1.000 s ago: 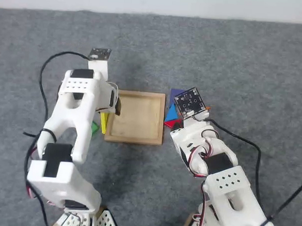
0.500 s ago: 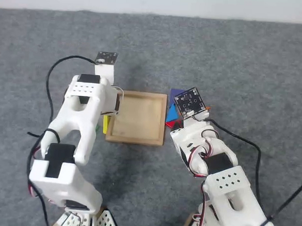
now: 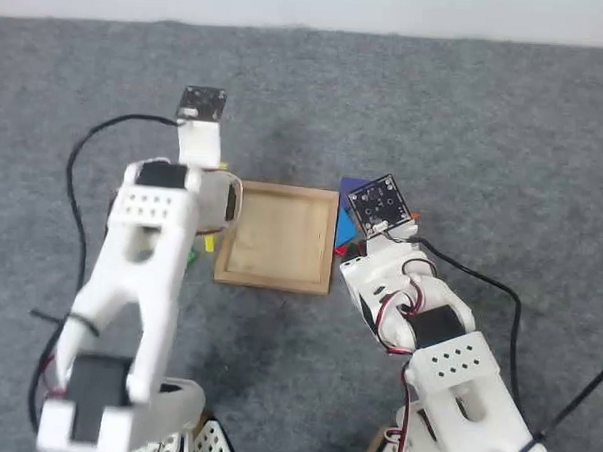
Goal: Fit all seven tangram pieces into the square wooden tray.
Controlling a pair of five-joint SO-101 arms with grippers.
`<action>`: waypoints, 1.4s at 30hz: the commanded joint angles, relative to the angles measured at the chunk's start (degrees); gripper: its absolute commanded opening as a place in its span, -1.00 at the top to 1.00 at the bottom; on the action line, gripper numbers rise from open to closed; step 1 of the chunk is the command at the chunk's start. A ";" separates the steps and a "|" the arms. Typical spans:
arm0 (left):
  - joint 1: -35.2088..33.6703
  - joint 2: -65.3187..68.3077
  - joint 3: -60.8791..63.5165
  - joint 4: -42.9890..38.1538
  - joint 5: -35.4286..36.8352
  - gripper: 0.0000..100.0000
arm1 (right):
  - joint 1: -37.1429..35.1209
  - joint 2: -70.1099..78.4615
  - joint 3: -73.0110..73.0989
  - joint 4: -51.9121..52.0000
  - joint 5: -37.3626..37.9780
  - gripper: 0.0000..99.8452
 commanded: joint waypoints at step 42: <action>8.79 -1.05 8.48 -8.26 0.44 0.51 | 1.80 -2.07 -0.79 -1.45 0.79 0.91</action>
